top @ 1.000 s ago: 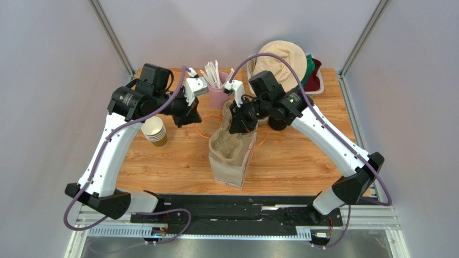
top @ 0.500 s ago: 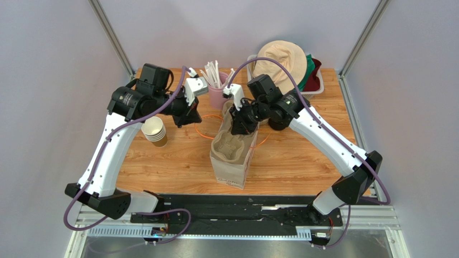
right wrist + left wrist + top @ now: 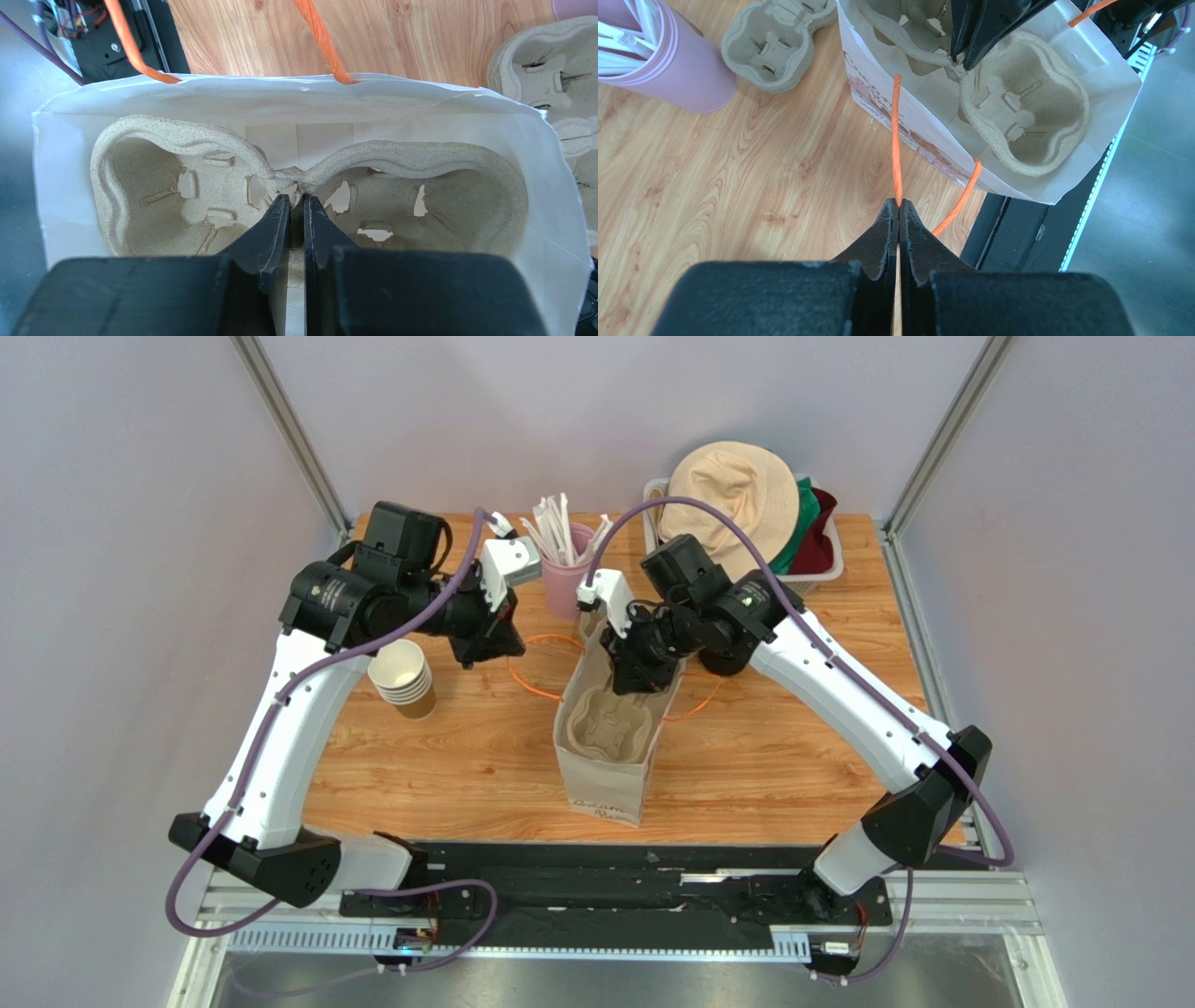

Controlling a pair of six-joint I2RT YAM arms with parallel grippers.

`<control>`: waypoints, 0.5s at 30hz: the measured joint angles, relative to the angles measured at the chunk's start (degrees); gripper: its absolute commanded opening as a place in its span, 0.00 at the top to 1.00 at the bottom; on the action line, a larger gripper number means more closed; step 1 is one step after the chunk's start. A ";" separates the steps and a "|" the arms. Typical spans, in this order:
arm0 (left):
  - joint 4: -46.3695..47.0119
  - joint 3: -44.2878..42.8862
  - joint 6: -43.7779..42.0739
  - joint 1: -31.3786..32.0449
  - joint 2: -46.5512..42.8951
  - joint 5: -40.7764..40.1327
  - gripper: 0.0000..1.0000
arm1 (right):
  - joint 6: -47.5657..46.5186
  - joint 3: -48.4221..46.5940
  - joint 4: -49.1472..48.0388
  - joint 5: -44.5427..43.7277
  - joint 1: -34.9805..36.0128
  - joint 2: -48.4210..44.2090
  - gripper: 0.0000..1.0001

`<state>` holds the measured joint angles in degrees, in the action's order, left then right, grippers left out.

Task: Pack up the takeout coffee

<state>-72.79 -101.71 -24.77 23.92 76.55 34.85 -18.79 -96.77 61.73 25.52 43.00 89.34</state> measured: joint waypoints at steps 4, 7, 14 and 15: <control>0.35 0.00 0.17 0.00 0.00 0.02 0.97 | -1.29 0.00 0.39 -1.51 1.29 1.73 0.96; 0.74 0.00 0.42 0.00 0.00 0.02 0.97 | -1.79 0.00 0.52 -2.36 2.34 3.41 0.96; 2.58 0.79 1.81 0.00 -0.20 -1.55 0.99 | -3.41 0.13 1.33 -4.70 3.39 5.29 0.96; 2.84 1.33 1.97 0.00 -0.37 -2.14 0.99 | -3.63 0.24 1.40 -4.98 3.39 5.29 0.96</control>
<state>-69.95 -100.38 -22.81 23.92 76.18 32.71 -22.41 -96.53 63.13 20.53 46.39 94.63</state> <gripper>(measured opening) 0.027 0.099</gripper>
